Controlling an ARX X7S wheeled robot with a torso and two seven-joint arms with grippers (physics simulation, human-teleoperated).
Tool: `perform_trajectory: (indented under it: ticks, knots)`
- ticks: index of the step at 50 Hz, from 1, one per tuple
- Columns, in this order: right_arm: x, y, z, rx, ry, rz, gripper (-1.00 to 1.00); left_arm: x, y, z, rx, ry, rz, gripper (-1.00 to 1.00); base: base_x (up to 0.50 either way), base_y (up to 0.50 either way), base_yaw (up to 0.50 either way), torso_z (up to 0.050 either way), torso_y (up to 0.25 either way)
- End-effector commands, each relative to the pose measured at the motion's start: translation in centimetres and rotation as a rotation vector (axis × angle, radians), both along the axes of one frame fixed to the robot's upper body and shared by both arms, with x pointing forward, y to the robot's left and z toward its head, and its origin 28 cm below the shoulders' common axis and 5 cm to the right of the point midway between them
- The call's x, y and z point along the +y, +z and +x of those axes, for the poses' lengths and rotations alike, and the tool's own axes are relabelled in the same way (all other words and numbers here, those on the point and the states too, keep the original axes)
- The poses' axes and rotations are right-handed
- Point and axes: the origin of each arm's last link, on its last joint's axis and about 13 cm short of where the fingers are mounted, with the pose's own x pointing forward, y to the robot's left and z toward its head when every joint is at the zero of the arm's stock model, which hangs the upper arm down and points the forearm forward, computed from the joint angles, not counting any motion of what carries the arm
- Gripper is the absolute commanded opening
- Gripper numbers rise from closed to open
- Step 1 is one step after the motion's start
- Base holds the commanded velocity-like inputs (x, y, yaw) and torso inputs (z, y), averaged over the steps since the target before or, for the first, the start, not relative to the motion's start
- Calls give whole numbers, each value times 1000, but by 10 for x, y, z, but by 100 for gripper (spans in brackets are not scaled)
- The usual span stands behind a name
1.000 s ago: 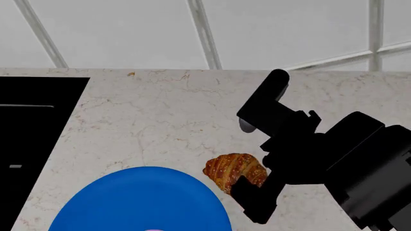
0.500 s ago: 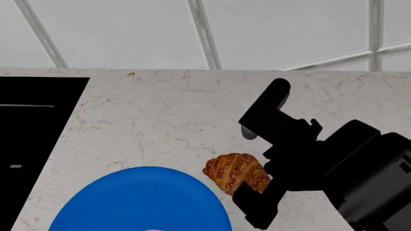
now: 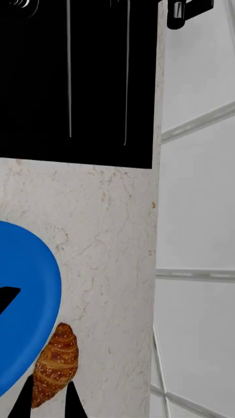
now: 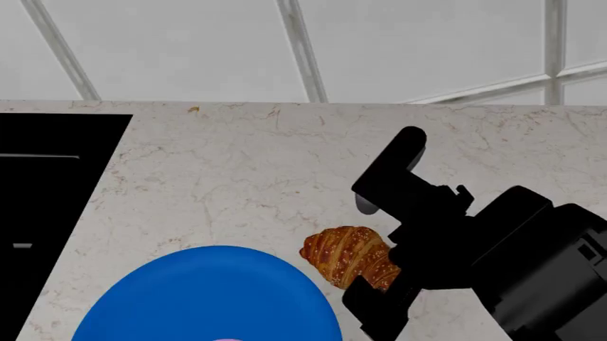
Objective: Place the pastries on the plates.
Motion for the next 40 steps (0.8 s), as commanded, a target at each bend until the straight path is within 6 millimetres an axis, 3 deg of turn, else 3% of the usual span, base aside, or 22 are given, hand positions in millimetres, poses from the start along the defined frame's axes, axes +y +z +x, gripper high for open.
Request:
perform_trajectory:
  ticks: [1,11,12,28,33,40]
  knots:
    - [1,-4,0,10,-2,-3,100,0,-1,0,5,2,-2,100,0,0,0,0,0]
    - [1,-8,-1,19,-1,0,100,0,-1,-2,7,3,-4,100,0,0,0,0,0]
    - [1,-9,-1,20,-3,1,-100,-1,-1,-2,7,3,-4,100,0,0,0,0,0]
    - [0,-6,-2,4,-3,10,-100,0,0,-1,0,7,-8,100,1,0,2,0,0]
    - [-2,27,-5,-118,3,101,-100,1,1,1,-8,13,-12,100,0,1,1,0,0]
    - [-7,79,-30,-302,56,157,-100,0,-2,9,-22,13,-22,100,0,0,0,0,0]
